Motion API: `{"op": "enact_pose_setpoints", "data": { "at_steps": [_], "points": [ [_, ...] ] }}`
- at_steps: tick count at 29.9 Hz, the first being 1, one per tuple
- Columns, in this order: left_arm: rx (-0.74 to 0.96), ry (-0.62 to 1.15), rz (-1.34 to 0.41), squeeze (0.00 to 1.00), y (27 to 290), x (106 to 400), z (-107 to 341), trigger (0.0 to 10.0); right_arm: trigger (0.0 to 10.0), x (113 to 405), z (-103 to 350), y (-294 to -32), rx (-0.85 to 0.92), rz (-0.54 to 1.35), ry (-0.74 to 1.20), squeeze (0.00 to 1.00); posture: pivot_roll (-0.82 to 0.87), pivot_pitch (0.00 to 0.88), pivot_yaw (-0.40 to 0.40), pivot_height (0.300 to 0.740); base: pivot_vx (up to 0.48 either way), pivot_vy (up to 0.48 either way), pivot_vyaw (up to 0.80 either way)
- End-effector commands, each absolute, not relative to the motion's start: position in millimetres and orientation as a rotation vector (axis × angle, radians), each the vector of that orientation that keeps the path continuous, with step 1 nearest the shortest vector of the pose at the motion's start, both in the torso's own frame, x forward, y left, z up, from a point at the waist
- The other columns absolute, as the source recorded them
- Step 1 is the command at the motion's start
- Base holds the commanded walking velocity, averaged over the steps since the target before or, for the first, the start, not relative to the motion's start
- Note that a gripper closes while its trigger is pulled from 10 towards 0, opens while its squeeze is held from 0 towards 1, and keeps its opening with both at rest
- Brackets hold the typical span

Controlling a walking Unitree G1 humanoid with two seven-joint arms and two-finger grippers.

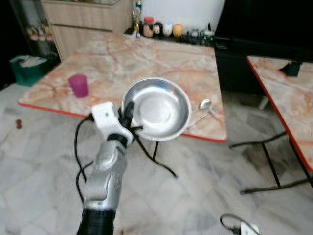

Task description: Setting the table

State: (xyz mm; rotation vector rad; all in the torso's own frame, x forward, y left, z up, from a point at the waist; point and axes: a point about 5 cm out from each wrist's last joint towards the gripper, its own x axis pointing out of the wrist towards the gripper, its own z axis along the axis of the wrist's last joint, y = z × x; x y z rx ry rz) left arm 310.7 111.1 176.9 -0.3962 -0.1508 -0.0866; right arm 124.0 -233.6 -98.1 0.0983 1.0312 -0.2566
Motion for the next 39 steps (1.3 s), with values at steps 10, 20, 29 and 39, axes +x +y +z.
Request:
{"op": "enact_pose_setpoints", "data": {
  "at_steps": [10, 20, 29, 39],
  "points": [
    [-0.417, -0.161, -0.158, 0.0, 94, 310, 181, 10.0, 10.0, 119, -98, -240, 0.114, -0.269, 1.034, 0.0, 0.12, 0.0, -0.058, 0.74, 0.0, -0.455, 0.0],
    [-0.419, -0.163, -0.155, 0.0, 94, 312, 185, 10.0, 10.0, 121, -97, -241, 0.121, -0.271, 1.026, 0.0, 0.11, 0.0, -0.057, 0.74, 0.0, -0.455, 0.0],
    [-0.416, -0.176, -0.106, 0.0, 105, 315, 188, 10.0, 10.0, 127, -94, -243, 0.124, -0.282, 1.004, 0.0, 0.11, 0.0, -0.062, 0.74, 0.0, -0.453, 0.0],
    [-0.418, -0.165, -0.086, 0.0, 107, 314, 185, 10.0, 10.0, 129, -94, -245, 0.126, -0.288, 0.998, 0.0, 0.1, 0.0, -0.066, 0.74, 0.0, -0.454, 0.0]
  ]
}}
